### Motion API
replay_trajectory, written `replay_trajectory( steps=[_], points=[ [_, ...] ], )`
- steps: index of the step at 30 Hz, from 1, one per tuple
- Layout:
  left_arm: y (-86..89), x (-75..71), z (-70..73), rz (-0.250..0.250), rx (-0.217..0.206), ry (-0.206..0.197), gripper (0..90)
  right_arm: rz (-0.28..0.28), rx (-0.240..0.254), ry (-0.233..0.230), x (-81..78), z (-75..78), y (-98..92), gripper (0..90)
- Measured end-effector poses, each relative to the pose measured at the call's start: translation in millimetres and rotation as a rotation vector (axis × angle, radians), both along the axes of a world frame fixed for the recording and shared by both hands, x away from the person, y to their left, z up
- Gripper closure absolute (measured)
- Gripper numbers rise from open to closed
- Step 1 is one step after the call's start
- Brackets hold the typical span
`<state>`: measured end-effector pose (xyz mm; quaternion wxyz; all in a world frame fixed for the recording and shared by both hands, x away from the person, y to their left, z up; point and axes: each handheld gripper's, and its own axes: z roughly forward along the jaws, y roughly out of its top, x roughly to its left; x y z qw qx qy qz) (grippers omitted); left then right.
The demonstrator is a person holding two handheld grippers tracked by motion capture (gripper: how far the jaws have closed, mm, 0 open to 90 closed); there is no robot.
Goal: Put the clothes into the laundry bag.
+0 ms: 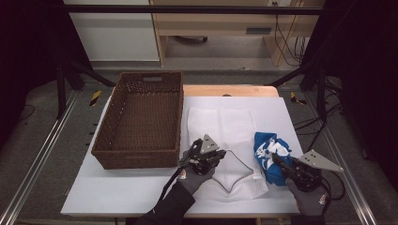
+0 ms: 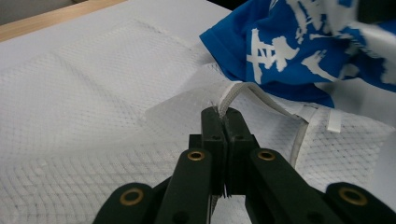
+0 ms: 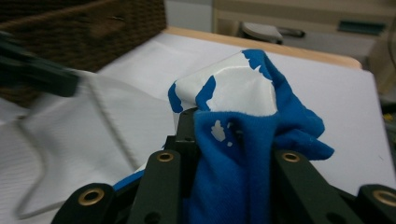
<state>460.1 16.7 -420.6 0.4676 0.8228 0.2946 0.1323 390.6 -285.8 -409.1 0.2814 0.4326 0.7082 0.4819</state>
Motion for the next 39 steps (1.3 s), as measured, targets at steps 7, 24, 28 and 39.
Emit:
replay_trajectory(
  steps=[7, 24, 28, 39],
  points=[
    [-2.5, 1.7, 3.9, 0.011, -0.001, 0.005, 88.9, 0.171, -0.011, 0.006, -11.3, 3.7, 43.8, 72.1],
    [-7.8, -4.1, 7.6, 0.003, -0.006, 0.011, 89.0, 0.272, -0.131, 0.174, 20.9, -52.2, 115.6, 68.8],
    [-7.7, -6.9, 4.5, -0.004, 0.01, 0.008, 89.0, 0.248, -0.162, 0.194, 27.7, -59.6, 125.0, 66.1],
    [5.1, -2.1, -4.6, 0.013, -0.004, 0.029, 88.8, 0.288, -0.043, 0.15, 17.9, -42.4, 110.9, 40.1]
  ],
)
